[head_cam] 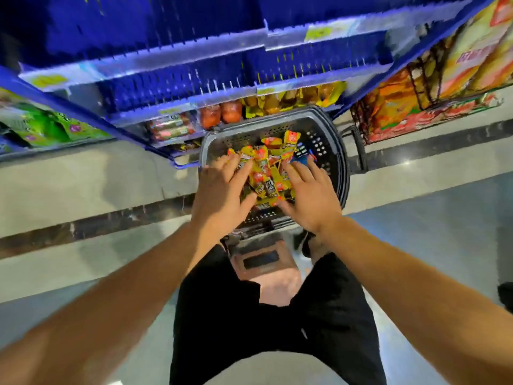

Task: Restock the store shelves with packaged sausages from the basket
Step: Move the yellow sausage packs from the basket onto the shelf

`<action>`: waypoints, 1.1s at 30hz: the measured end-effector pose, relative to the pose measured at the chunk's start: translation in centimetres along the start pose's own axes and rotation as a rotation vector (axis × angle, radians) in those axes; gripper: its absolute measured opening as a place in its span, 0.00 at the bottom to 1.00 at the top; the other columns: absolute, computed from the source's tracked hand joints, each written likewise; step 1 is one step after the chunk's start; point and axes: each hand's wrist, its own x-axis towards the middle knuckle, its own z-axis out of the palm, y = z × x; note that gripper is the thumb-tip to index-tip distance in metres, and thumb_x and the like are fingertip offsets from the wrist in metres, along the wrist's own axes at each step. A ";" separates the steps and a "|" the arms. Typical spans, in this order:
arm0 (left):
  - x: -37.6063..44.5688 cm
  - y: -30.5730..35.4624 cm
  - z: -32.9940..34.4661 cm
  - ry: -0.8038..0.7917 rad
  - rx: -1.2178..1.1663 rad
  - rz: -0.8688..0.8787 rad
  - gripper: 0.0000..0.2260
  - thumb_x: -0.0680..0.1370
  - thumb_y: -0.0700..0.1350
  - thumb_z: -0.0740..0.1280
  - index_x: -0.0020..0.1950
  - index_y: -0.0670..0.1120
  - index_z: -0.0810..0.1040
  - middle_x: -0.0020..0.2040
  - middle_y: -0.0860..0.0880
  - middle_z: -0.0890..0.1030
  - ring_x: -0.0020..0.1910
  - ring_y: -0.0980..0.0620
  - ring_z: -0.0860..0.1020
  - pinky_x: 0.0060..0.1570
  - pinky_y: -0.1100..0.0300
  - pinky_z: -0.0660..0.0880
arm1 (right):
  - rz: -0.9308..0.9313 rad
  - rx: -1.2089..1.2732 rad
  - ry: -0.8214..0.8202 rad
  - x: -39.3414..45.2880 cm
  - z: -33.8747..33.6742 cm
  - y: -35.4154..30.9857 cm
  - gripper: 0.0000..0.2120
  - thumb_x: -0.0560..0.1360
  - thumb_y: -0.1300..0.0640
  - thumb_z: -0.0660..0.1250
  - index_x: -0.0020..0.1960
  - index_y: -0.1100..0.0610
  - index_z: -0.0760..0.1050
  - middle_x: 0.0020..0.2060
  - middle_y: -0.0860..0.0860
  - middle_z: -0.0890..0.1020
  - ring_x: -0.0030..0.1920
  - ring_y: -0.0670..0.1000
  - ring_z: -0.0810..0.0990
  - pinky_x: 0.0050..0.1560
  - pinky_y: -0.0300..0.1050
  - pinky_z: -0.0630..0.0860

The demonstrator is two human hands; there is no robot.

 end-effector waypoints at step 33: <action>4.8 -3.5 25.0 0.349 -0.288 -0.110 0.33 0.76 0.52 0.70 0.78 0.49 0.62 0.78 0.45 0.63 0.77 0.47 0.60 0.75 0.53 0.56 | -0.277 0.745 0.692 11.2 17.2 9.6 0.11 0.77 0.48 0.64 0.55 0.49 0.81 0.39 0.41 0.83 0.35 0.37 0.79 0.42 0.37 0.73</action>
